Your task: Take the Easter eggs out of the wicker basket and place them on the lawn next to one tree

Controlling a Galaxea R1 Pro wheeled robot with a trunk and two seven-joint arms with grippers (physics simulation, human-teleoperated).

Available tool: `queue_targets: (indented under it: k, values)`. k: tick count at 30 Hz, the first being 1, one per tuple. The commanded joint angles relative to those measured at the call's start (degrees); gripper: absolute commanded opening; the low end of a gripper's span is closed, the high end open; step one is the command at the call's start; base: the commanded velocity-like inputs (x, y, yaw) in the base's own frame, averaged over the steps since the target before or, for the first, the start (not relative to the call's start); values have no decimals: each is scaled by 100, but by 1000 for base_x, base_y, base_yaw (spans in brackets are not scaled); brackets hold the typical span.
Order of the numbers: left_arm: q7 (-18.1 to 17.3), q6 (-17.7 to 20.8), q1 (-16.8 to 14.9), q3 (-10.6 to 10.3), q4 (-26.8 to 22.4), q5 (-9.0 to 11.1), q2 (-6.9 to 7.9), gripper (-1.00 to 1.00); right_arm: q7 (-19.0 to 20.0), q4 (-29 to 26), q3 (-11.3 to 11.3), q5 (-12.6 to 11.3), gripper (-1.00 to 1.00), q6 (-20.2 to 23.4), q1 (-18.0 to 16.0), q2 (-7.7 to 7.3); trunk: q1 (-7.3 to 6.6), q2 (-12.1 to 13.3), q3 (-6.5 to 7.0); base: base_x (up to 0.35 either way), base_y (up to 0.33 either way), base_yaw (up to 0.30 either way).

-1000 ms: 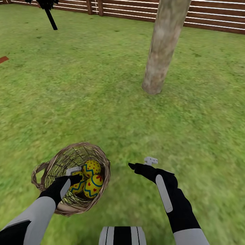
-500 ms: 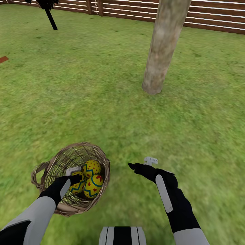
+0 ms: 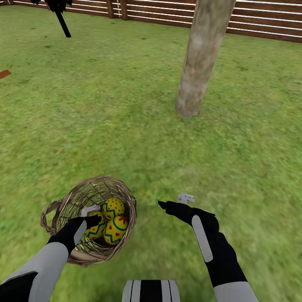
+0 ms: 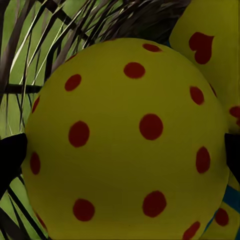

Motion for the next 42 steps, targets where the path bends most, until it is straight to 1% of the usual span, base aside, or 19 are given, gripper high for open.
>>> queue_targets:
  k: [1, 4, 7, 11, 14, 39, 42]
  values:
    - [6, 33, -1, 22, -11, 3, -4, -100, 32, -4, -9, 29, 100, 27, -2, 2, -1, -1, -3, 0, 0, 0]
    - [5, 40, -2, 22, -10, 3, -4, -100, 32, -4, -7, 29, 100, 26, -2, 2, -67, 119, 51, 0, 0, 0]
    - [5, 41, -1, 21, -11, 3, -4, -100, 32, -6, -5, 28, 100, 26, -2, 2, -67, 119, 51, 0, 0, 0]
    - [7, 49, -1, 22, -10, 3, -4, -100, 32, -4, -8, 29, 100, 27, -2, 2, -154, 279, 122, 0, 0, 0]
    - [8, 50, -1, 24, -10, 3, -4, -100, 32, -3, -3, 29, 100, 27, -2, 2, -154, 279, 122, 0, 0, 0]
    - [26, 59, -10, 24, -10, 6, -6, -100, 32, -6, -2, 29, 100, 27, -2, 2, -704, 1282, 571, 0, 0, 0]
    - [12, 59, -10, 24, -10, 11, -8, -100, 32, -4, -2, 29, 100, 27, -2, 2, -769, 1402, 625, -115, 0, 0]
